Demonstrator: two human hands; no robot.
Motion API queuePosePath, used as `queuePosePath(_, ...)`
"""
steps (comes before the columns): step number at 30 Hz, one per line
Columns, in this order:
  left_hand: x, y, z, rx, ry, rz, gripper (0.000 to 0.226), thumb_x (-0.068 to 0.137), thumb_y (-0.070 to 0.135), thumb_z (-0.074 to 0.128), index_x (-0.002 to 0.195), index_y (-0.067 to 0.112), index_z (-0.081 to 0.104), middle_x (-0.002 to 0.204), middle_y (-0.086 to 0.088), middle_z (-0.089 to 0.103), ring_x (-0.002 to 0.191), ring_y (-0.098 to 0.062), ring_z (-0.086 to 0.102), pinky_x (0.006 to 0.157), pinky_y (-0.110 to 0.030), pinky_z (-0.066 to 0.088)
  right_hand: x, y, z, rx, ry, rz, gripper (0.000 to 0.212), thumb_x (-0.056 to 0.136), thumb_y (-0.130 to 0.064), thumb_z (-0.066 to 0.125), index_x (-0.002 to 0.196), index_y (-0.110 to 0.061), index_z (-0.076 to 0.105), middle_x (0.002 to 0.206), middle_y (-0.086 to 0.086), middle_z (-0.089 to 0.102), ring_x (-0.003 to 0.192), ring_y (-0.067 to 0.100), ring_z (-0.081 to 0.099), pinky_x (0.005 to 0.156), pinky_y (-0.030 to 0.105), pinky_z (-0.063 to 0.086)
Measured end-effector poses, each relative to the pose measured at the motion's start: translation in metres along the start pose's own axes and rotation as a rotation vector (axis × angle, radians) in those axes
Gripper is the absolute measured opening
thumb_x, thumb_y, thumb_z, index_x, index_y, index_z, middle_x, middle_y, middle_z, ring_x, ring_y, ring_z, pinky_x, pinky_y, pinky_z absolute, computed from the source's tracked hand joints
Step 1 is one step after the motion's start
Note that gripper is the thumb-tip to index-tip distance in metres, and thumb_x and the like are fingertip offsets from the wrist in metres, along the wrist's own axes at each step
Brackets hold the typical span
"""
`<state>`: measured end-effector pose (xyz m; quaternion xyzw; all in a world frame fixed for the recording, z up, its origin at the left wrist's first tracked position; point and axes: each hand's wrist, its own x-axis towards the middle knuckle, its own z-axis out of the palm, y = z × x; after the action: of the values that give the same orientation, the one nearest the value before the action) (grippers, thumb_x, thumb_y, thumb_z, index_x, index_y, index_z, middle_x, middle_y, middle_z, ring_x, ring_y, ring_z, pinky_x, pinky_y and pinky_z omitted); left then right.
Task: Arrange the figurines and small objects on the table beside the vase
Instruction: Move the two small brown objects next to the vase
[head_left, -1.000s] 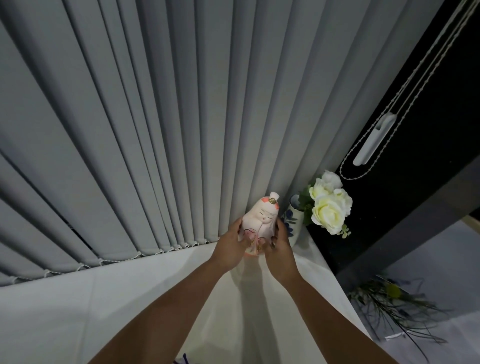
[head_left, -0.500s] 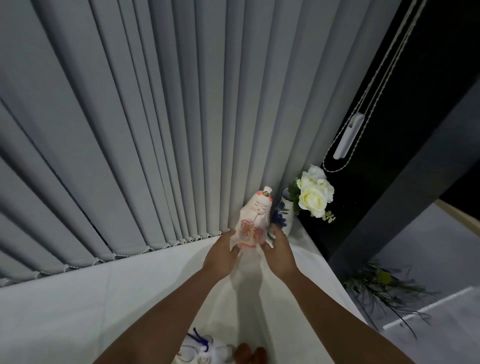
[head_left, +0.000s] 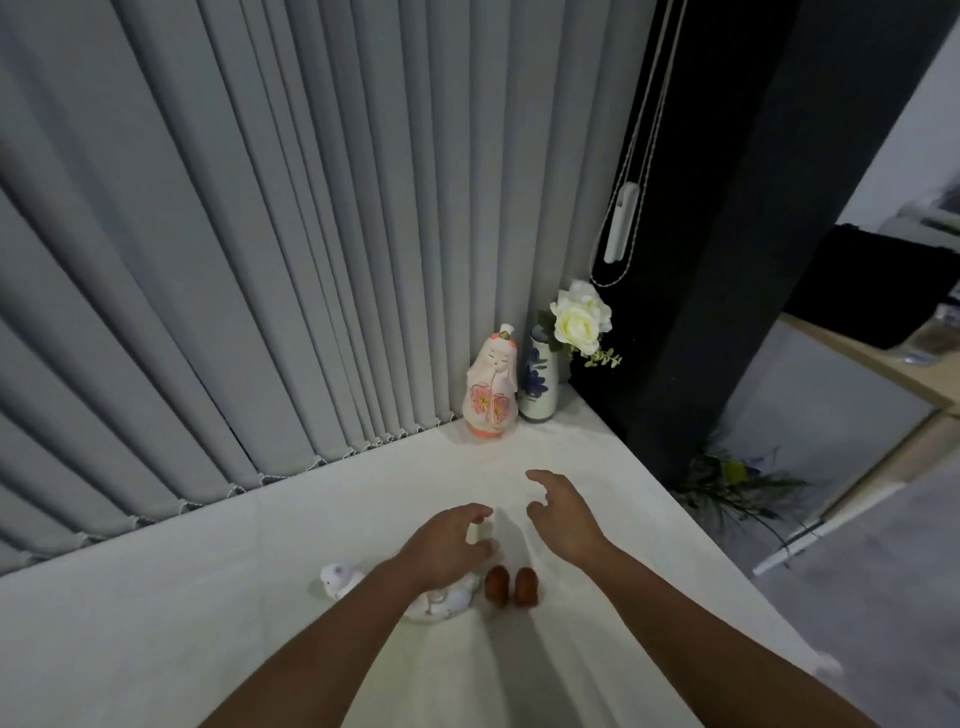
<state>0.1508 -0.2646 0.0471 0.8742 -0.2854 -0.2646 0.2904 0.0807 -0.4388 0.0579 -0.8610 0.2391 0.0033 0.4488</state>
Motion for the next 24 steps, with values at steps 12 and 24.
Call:
queuePosePath(12, -0.022, -0.004, 0.042, 0.469, 0.059, 0.223, 0.026, 0.081, 0.029, 0.05, 0.103, 0.025, 0.064, 0.106, -0.004, 0.07, 0.102, -0.028, 0.061, 0.089, -0.037, 0.043, -0.071, 0.035, 0.042, -0.133, -0.006, 0.069, 0.039, 0.09, -0.021, 0.053, 0.129, -0.017, 0.053, 0.136, 0.003, 0.052, 0.126, 0.018, 0.047, 0.107, 0.028, 0.037)
queuePosePath(24, -0.026, -0.007, 0.056, 0.526, 0.129, 0.18, 0.032, 0.085, 0.011, 0.041, 0.106, 0.026, 0.06, 0.106, 0.006, 0.066, 0.117, -0.015, 0.048, 0.119, -0.046, 0.008, -0.074, 0.05, 0.062, -0.159, 0.081, 0.003, 0.015, 0.086, -0.011, 0.048, 0.093, -0.022, 0.055, 0.087, -0.006, 0.064, 0.082, 0.011, 0.057, 0.076, 0.027, 0.05)
